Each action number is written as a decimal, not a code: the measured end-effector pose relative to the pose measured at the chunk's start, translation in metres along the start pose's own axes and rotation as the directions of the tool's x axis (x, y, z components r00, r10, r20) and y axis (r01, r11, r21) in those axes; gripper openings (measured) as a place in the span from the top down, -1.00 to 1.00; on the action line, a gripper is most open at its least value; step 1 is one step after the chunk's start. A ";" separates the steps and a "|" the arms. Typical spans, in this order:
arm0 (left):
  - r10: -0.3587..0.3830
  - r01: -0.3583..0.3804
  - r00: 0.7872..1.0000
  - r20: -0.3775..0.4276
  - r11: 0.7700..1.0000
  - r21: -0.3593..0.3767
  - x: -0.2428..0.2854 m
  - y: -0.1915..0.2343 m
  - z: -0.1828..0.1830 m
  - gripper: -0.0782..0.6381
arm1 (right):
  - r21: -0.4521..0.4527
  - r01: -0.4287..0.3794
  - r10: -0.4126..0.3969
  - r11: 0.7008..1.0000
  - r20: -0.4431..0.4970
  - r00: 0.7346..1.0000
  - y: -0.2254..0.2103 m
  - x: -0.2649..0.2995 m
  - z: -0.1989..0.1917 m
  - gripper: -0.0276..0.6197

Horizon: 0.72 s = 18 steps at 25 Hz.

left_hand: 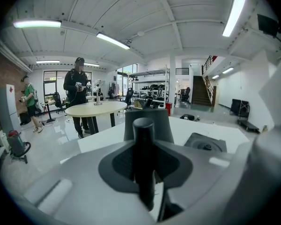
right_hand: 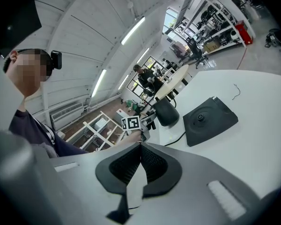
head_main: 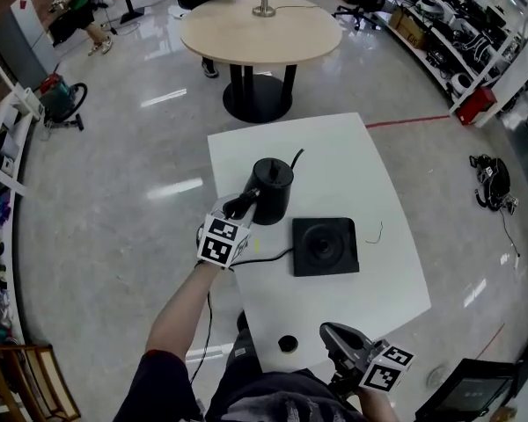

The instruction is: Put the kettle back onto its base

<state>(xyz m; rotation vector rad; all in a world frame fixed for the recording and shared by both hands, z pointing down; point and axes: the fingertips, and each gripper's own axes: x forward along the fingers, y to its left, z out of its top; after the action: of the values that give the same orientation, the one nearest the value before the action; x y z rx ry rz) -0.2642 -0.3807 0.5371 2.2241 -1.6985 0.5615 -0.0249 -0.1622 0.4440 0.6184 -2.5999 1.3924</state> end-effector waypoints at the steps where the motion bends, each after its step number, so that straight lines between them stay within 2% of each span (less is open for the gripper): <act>1: -0.002 0.002 1.000 0.000 1.000 0.000 -0.003 -0.001 0.002 0.60 | -0.001 -0.003 0.003 1.000 0.004 1.000 0.001 0.000 0.001 0.92; 11: 0.016 -0.014 0.998 0.062 0.999 -0.030 -0.032 0.009 0.039 0.61 | -0.004 -0.045 0.045 0.999 0.046 0.998 0.006 0.001 0.007 0.92; 18: -0.032 0.030 0.997 0.074 0.999 0.037 -0.043 -0.016 0.062 0.61 | 0.003 -0.068 0.068 0.998 0.082 0.994 -0.001 -0.010 0.005 0.92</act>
<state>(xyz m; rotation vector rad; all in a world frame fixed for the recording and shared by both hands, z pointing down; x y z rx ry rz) -0.2506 -0.3680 0.4625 2.3197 -1.6988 0.5122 -0.0152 -0.1642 0.4394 0.6055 -2.7056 1.4244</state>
